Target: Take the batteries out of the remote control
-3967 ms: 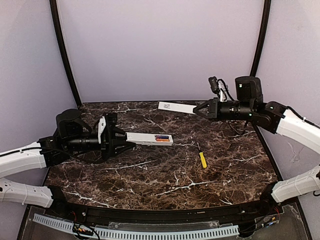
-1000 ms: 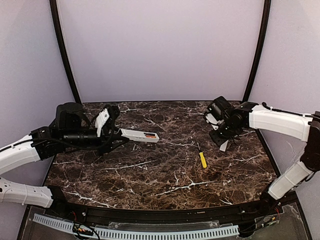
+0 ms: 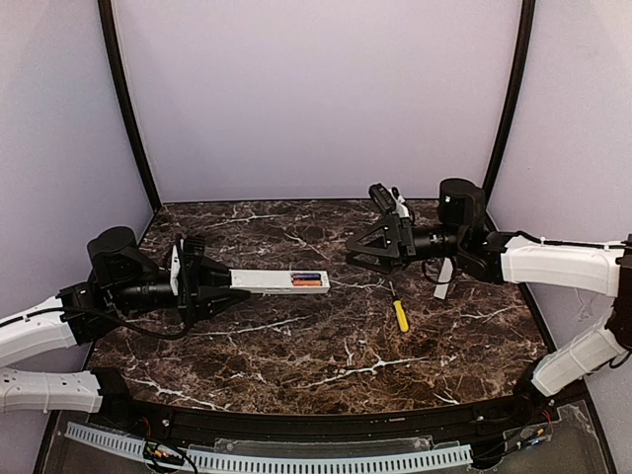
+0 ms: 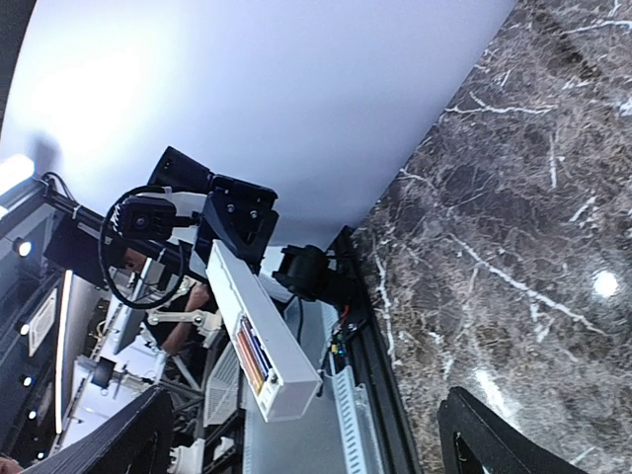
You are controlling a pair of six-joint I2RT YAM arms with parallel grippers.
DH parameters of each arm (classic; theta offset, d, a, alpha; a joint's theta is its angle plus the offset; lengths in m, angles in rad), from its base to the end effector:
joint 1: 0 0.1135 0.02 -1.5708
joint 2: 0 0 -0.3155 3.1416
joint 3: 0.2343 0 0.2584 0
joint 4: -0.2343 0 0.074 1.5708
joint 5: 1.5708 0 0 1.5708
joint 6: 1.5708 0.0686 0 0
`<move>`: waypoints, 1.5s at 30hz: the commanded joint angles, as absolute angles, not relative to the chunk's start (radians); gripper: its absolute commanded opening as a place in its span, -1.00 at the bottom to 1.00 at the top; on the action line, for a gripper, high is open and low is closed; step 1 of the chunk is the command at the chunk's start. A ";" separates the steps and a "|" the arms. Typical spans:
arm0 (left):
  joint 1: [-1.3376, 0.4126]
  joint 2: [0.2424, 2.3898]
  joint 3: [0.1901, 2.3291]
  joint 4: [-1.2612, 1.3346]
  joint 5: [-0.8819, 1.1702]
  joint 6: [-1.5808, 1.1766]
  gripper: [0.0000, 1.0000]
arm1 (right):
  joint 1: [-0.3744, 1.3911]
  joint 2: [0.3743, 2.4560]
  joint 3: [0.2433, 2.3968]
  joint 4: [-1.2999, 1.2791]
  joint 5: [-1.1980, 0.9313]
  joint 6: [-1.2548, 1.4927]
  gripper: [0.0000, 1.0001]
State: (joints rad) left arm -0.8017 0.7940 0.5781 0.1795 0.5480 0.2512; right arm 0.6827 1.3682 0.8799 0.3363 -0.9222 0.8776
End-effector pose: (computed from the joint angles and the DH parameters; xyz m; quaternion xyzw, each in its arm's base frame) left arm 0.1062 -0.1611 0.3384 0.5106 0.5048 -0.3691 0.5901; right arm 0.2144 0.2448 0.3401 -0.2223 0.7045 0.6503 0.1772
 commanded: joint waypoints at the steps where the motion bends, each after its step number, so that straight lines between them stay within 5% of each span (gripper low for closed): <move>1: -0.805 0.781 0.559 0.269 0.579 0.252 -0.99 | 0.725 1.411 0.861 0.563 -0.989 1.033 0.82; 14: -0.805 0.773 0.543 0.295 0.560 0.251 -0.99 | 0.807 1.547 0.866 0.846 -1.035 1.195 0.17; 33: -0.805 0.770 0.538 0.296 0.528 0.265 -0.99 | 0.854 1.586 0.884 0.915 -1.075 1.244 -0.28; 40: -0.805 0.770 0.537 0.294 0.522 0.267 -0.99 | 0.856 1.588 0.879 0.934 -1.076 1.257 -0.71; 42: -0.805 0.771 0.537 0.295 0.517 0.265 -0.96 | 0.856 1.588 0.877 0.946 -1.077 1.263 -0.83; 45: -0.805 0.770 0.540 0.292 0.510 0.255 -0.60 | 0.856 1.587 0.877 0.952 -1.075 1.266 -0.97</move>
State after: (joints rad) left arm -0.8074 0.7811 0.5488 0.2825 0.5556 0.2760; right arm 0.8391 1.5841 0.8684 0.8825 -1.0519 1.2747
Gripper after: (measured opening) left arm 0.307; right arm 0.218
